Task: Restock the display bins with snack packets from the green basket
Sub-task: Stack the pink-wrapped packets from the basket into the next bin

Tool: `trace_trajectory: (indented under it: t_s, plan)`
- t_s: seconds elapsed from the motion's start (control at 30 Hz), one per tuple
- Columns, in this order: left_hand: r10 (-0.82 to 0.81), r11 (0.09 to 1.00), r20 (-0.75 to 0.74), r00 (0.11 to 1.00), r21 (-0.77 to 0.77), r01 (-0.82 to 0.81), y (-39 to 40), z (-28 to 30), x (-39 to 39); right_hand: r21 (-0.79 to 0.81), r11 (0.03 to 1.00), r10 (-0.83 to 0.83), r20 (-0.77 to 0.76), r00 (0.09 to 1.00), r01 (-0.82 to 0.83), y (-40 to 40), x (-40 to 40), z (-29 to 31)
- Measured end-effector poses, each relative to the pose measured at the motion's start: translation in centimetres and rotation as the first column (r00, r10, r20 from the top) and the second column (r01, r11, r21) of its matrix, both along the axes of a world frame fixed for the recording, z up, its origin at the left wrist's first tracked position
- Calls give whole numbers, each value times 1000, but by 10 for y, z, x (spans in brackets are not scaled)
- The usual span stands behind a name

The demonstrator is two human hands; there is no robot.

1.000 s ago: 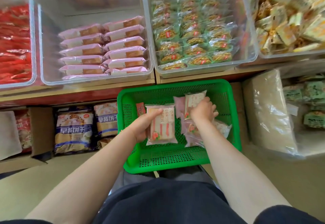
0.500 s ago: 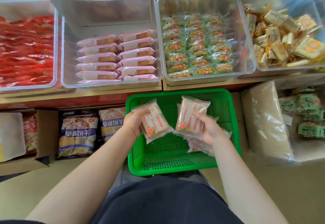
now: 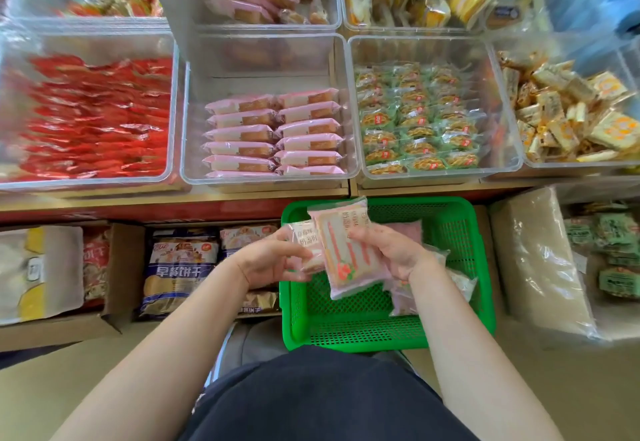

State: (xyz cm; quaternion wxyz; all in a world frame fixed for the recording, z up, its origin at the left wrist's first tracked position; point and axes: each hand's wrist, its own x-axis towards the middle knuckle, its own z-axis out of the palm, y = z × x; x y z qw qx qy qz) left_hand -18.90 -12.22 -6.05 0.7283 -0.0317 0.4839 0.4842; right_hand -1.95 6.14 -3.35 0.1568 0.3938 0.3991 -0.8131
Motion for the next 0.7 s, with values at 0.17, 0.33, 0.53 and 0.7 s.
trace_trajectory:
  t_s: [0.17, 0.33, 0.53, 0.7]
  plan:
    - [-286, 954, -197, 938, 30, 298, -2, 33, -49, 24, 972, 233, -105, 967, -232, 7, -45, 44]
    - [-517, 814, -417, 748, 31, 580, 14, 70, -107, 73, 936, 351, -142, 926, -343, 16, -95, 71]
    - [-317, 918, -592, 741, 5, 397, 38, 92, -147, 90, 975, 222, -262, 939, -205, 23, -154, 82]
    - [171, 984, -824, 539, 119, -131, 56, 82, -198, 216, 871, -378, -279, 883, 442, 47, -203, 61]
